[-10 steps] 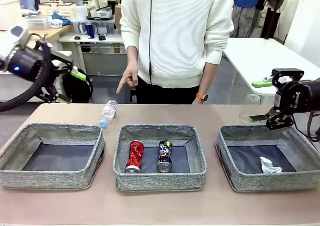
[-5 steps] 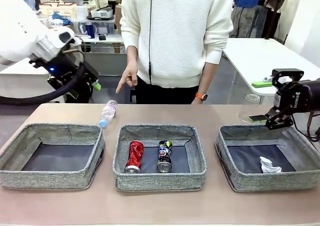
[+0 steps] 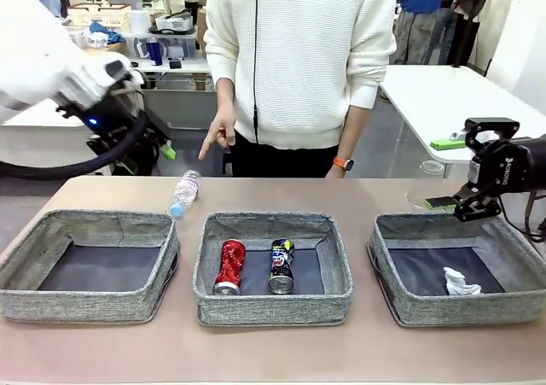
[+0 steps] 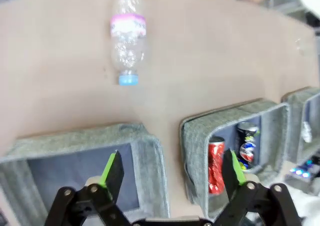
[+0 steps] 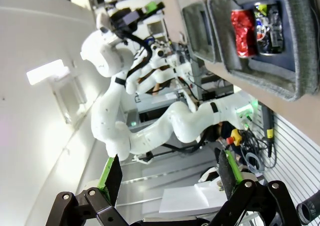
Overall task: Sort the waste into the appropriate baskets.
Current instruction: Pick up the waste item pointed out by the person.
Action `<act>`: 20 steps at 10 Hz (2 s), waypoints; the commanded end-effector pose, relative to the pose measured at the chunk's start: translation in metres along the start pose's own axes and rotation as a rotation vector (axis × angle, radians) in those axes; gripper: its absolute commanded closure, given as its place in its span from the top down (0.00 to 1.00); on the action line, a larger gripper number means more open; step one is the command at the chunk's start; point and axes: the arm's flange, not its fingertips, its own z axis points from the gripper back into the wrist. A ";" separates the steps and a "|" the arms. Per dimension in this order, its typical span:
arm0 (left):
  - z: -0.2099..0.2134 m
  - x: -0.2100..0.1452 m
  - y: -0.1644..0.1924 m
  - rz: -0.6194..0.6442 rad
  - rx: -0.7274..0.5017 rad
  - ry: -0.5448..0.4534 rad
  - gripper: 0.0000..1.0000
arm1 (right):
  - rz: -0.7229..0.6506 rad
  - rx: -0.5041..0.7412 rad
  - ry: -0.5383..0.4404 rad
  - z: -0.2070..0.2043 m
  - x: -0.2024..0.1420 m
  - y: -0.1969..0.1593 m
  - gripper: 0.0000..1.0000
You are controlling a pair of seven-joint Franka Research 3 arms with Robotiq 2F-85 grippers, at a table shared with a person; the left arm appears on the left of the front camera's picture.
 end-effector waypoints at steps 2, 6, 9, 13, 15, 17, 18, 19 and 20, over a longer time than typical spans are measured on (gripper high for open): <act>-0.063 0.059 -0.011 -0.012 0.101 0.089 1.00 | 0.029 0.019 0.000 -0.001 0.002 0.001 1.00; -0.122 0.058 0.003 -0.013 0.273 0.053 1.00 | 0.029 0.019 0.000 -0.001 0.002 0.001 1.00; -0.160 0.065 0.016 -0.072 0.271 0.001 1.00 | 0.029 0.019 0.000 -0.001 0.002 0.001 1.00; -0.182 0.063 0.018 -0.099 0.258 -0.034 1.00 | 0.029 0.019 0.000 -0.001 0.002 0.001 1.00; -0.182 0.064 0.019 -0.084 0.258 -0.070 1.00 | 0.029 0.019 0.000 -0.001 0.002 0.001 1.00; -0.183 0.064 0.020 -0.064 0.281 -0.069 1.00 | 0.029 0.019 0.000 -0.001 0.002 0.001 1.00; -0.183 0.063 0.020 -0.062 0.290 -0.056 0.98 | 0.029 0.019 0.000 -0.001 0.002 0.001 1.00; -0.184 0.063 0.021 -0.061 0.301 -0.038 0.44 | 0.029 0.019 0.000 -0.001 0.002 0.001 1.00; -0.185 0.063 0.022 -0.058 0.312 -0.033 0.39 | 0.029 0.019 0.000 -0.001 0.002 0.001 1.00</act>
